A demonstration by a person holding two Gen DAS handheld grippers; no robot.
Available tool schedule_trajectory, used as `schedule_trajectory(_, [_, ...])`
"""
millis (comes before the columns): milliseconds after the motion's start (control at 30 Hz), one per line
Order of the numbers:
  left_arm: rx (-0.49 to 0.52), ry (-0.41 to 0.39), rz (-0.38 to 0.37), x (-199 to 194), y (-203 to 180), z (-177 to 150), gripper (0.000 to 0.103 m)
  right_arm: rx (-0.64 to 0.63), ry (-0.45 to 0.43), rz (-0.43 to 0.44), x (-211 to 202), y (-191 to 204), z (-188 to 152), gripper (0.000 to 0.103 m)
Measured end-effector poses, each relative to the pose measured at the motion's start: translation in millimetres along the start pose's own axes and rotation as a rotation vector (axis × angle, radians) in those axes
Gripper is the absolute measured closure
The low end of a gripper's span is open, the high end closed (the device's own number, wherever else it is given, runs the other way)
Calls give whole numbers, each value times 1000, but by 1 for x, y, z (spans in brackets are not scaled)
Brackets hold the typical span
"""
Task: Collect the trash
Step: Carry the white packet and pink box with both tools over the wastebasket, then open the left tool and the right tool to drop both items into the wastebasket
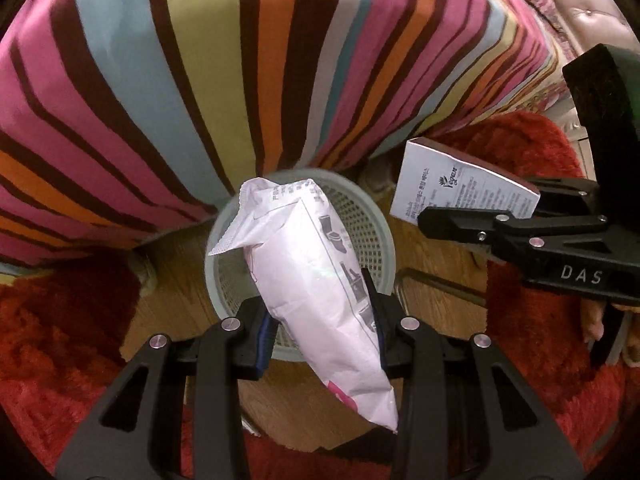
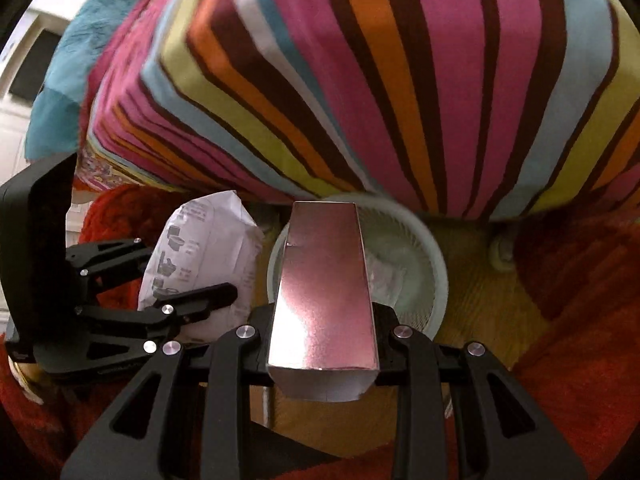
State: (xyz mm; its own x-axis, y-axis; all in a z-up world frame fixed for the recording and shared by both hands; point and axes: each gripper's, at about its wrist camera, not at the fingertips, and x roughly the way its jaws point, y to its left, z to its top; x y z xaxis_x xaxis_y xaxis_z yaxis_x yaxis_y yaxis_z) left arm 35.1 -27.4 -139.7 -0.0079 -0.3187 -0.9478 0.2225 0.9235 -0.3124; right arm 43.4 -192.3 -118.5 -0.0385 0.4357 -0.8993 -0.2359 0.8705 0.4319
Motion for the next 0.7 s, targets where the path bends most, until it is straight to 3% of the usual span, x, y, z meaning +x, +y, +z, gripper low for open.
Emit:
schedule_trajectory(200, [-40,112,0,26,6,5,66,15,75,-12,18,1,3,75])
schedule_trajectory(567, [-104,205,4,53,19,16,66,119,199,19,48,-18,14,75])
schedule_trajectory(667, [-123,240,-1,61,20,15,63,135,220,12,52,-19,15,74])
schedule_trajectory(700, [-131,254,4,64,21,15,55,141,232,1,53,-21,15,73])
